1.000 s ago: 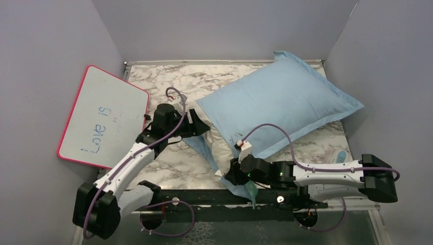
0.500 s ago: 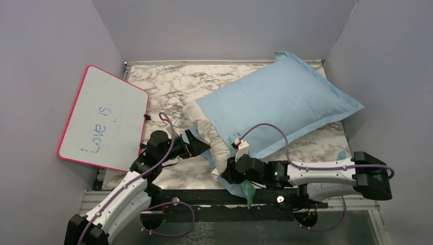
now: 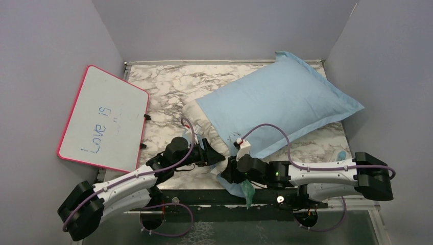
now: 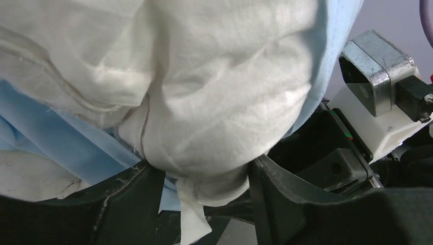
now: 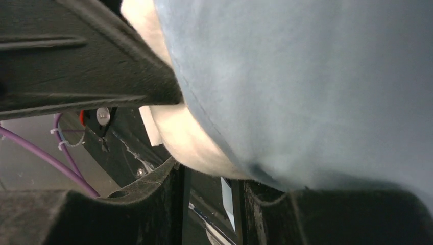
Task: Remove the pillowcase from the pillow
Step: Remove the pillow from the pillowcase.
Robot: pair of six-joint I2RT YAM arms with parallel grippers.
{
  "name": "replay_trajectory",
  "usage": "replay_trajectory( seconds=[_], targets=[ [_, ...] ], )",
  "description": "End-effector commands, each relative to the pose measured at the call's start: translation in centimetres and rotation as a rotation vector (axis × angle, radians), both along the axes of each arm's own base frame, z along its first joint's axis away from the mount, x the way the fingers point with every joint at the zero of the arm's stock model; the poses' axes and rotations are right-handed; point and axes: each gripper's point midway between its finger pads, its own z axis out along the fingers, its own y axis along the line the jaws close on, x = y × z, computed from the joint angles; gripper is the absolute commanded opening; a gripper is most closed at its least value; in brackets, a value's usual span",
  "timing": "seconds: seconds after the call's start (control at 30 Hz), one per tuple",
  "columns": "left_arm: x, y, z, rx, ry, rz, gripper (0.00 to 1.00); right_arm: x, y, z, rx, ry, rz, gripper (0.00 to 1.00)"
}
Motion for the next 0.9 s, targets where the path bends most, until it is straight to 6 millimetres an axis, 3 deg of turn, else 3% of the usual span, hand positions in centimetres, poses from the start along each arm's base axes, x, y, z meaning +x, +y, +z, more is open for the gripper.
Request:
replay_trajectory(
  seconds=[0.0, 0.13, 0.23, 0.37, 0.5, 0.67, 0.73, 0.87],
  targets=[
    [1.1, -1.0, 1.4, -0.044, -0.062, 0.026, 0.53, -0.1, 0.5, 0.8, 0.077, 0.004, -0.011, 0.37],
    [1.0, -1.8, 1.6, -0.04, -0.072, -0.011, 0.22, -0.3, 0.8, 0.9, 0.067, -0.004, 0.021, 0.37],
    [2.0, -2.0, 3.1, -0.053, -0.114, 0.016, 0.0, -0.4, 0.8, 1.0, 0.03, -0.037, 0.068, 0.37],
    [4.7, -0.4, 6.1, 0.003, -0.184, 0.169, 0.0, -1.3, 0.3, 0.5, -0.053, -0.063, 0.176, 0.37],
    [6.8, 1.1, 10.7, 0.026, -0.288, 0.238, 0.0, -2.6, -0.3, -0.9, -0.157, -0.06, 0.315, 0.39],
    [8.3, 2.4, 14.7, 0.002, -0.342, 0.246, 0.0, -2.3, -2.2, -3.9, -0.306, -0.009, 0.268, 0.39],
    [8.3, 2.4, 15.2, -0.012, -0.346, 0.228, 0.0, -1.2, -3.3, -4.4, -0.347, -0.001, 0.151, 0.39],
    [7.4, 2.9, 13.3, 0.019, -0.29, 0.217, 0.0, 1.3, -5.5, -3.7, -0.403, -0.04, -0.074, 0.4]
  ],
)
